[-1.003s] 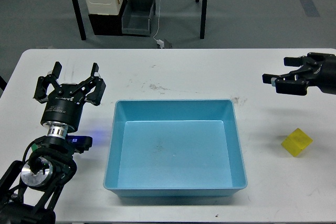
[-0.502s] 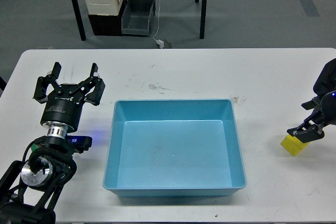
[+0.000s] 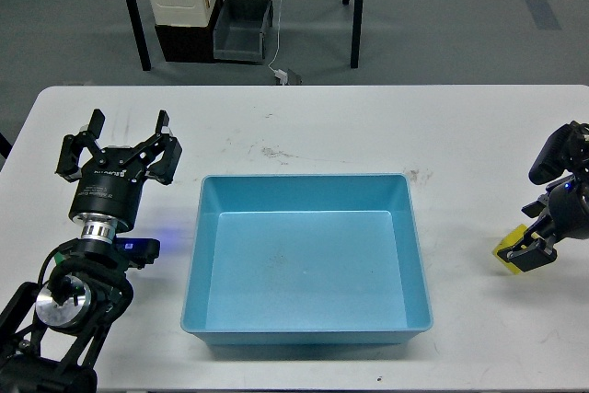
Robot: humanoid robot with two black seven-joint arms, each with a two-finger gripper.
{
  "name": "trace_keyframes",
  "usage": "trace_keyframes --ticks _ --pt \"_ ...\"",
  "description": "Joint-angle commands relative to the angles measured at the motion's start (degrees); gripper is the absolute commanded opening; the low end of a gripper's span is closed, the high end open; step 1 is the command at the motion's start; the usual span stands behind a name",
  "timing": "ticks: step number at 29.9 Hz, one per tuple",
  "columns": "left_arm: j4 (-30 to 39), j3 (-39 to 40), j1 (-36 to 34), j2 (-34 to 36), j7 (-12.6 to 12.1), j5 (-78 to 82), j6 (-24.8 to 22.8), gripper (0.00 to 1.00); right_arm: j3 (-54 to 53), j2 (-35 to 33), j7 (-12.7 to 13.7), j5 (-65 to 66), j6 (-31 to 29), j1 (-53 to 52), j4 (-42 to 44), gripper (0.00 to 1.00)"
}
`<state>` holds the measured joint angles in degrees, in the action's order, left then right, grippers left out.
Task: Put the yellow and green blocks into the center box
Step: 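Lower the right gripper and grasp the yellow cube, then lift the yellow cube and carry it over the blue box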
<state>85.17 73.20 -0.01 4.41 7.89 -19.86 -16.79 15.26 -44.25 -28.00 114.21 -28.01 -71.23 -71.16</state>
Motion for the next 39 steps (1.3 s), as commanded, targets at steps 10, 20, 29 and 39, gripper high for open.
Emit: trace_keyframes --ticks 10,20,29,39 --pt "-0.62 0.01 -0.08 -0.02 0.02 0.00 0.01 1.00 -0.06 1.18 0.00 0.49 0.01 2.50 1.99 0.95" --pt "-0.79 0.01 -0.08 -0.02 0.02 -0.09 0.01 1.00 -0.06 2.06 0.00 3.65 0.01 3.20 2.51 0.69" --pt "-0.88 0.10 -0.08 0.07 1.43 0.00 0.01 1.00 -0.32 2.06 0.00 3.65 0.01 1.98 2.60 0.18" --pt "-0.88 0.10 -0.08 0.59 2.40 0.00 0.01 1.00 -4.44 3.46 0.00 2.69 0.01 -13.31 -1.79 0.05"
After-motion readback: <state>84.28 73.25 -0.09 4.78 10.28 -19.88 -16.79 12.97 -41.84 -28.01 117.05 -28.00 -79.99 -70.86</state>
